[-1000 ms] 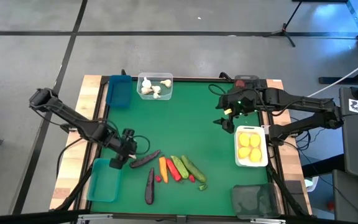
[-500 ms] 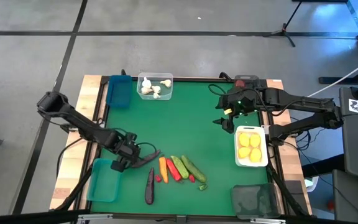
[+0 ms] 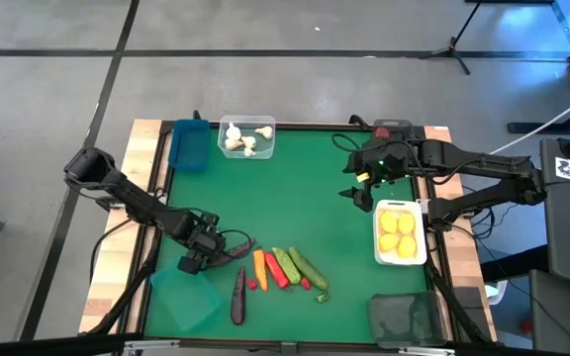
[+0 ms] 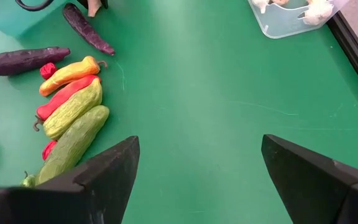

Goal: Sort produce into baskets
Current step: Put the white garlic into the transparent bin

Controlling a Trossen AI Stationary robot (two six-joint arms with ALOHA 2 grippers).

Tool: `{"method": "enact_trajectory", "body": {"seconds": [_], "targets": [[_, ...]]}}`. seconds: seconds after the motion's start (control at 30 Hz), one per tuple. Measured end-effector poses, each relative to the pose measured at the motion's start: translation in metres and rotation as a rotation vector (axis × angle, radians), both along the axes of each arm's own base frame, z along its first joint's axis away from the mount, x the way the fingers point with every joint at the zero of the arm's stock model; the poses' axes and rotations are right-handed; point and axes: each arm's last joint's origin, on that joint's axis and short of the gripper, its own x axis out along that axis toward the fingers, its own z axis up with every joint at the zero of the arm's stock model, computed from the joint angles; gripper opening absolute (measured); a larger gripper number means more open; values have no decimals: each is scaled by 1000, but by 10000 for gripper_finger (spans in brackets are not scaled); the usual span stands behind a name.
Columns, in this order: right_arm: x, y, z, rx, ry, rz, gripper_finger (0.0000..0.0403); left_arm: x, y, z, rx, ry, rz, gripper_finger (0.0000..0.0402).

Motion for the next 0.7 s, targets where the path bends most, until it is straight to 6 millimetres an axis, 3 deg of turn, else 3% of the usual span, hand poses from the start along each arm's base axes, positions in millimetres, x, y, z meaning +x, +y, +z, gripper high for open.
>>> {"method": "enact_trajectory", "body": {"seconds": [0.3,0.5,0.7], "targets": [[0,0,0,0,0,0,335,0,1,0,16,-2,3,123],[0,0,0,0,0,0,335,0,2,1,53,-8,28,125],[0,0,0,-1,0,0,335,11,12,17,198,-69,126,132]]}}
